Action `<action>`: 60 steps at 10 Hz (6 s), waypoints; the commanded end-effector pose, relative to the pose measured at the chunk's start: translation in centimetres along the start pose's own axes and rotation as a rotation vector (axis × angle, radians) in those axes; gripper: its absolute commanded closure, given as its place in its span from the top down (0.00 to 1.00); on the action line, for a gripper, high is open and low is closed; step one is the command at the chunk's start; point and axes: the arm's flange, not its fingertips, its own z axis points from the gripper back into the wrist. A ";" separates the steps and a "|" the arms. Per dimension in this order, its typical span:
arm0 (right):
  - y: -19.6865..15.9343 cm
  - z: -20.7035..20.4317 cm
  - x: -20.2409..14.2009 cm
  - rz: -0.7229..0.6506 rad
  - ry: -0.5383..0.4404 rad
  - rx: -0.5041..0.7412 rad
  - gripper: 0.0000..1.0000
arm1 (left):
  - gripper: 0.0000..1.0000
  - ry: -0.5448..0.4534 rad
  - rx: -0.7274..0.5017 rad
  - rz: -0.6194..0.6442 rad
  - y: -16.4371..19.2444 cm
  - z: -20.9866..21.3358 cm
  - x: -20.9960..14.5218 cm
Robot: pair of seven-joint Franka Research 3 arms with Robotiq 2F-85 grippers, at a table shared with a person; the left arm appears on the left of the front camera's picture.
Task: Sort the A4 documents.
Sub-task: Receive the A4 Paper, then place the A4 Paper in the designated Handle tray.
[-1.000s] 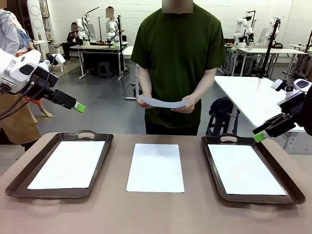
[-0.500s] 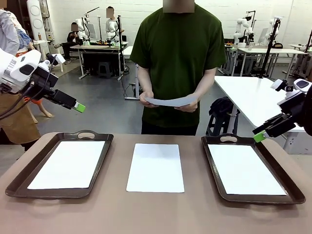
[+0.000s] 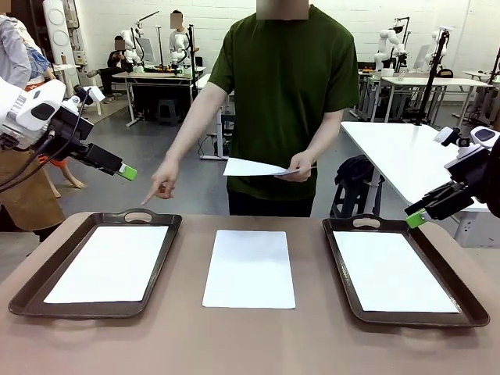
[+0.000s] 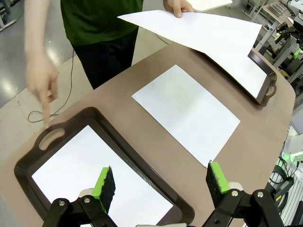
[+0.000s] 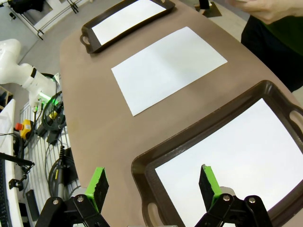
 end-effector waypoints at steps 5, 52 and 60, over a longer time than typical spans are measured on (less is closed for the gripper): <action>0.0 -0.2 -0.1 0.010 0.004 0.000 1.00 | 1.00 -0.001 -0.002 -0.008 0.2 0.1 -0.2; 0.0 -0.2 -0.1 0.010 0.004 0.000 1.00 | 0.00 -0.060 -0.711 0.955 4.6 -23.3 4.1; 0.0 -0.2 -0.1 0.010 0.004 0.000 1.00 | 0.01 0.057 -0.584 0.826 4.6 -19.9 3.2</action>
